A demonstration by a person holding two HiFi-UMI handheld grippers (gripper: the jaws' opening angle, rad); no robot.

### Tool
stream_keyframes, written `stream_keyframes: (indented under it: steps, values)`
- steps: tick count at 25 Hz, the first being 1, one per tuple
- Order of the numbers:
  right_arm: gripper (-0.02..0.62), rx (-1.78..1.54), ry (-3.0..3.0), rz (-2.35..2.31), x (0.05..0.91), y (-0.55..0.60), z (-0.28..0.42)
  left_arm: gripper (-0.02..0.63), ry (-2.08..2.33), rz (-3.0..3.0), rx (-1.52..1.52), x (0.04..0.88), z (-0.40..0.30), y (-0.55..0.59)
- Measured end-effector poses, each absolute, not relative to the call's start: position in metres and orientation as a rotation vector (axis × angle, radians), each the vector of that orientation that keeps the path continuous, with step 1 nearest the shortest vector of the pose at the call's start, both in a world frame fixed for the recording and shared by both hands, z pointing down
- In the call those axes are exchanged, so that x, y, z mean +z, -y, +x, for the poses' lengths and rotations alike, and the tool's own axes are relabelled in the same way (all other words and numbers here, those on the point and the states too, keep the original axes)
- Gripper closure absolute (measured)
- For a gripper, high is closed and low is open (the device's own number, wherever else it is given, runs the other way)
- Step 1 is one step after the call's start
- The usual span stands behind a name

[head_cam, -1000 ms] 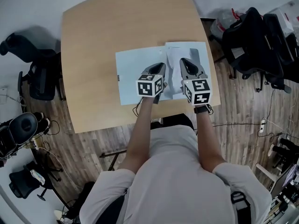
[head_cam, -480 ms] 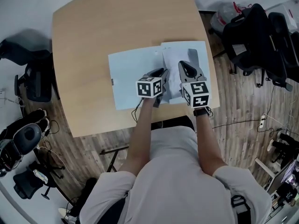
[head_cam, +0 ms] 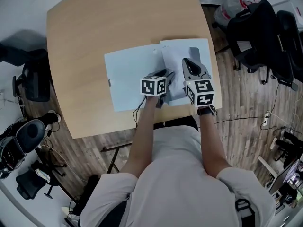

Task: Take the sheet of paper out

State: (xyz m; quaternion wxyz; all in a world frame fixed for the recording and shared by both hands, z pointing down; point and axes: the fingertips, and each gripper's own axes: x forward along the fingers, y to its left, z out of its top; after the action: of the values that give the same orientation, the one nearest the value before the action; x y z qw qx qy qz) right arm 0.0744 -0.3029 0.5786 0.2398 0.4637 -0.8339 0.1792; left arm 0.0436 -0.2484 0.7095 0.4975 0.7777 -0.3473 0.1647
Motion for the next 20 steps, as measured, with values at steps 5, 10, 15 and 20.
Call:
stream_keyframes:
  steps: [5, 10, 15, 20]
  values:
    - [0.583, 0.504, 2.281, 1.262, 0.582, 0.308, 0.080, 0.419, 0.821, 1.861, 0.395, 0.714, 0.053, 0.248]
    - [0.583, 0.519, 2.282, 1.256, 0.586, 0.314, 0.085, 0.419, 0.818, 1.847, 0.373, 0.715, 0.058, 0.254]
    - [0.583, 0.533, 2.285, 1.251, 0.588, 0.315, 0.088, 0.427, 0.846, 1.832, 0.383, 0.715, 0.056, 0.256]
    - [0.583, 0.542, 2.300, 1.256, 0.586, 0.314, 0.087, 0.492, 0.869, 1.842, 0.413, 0.713, 0.054, 0.256]
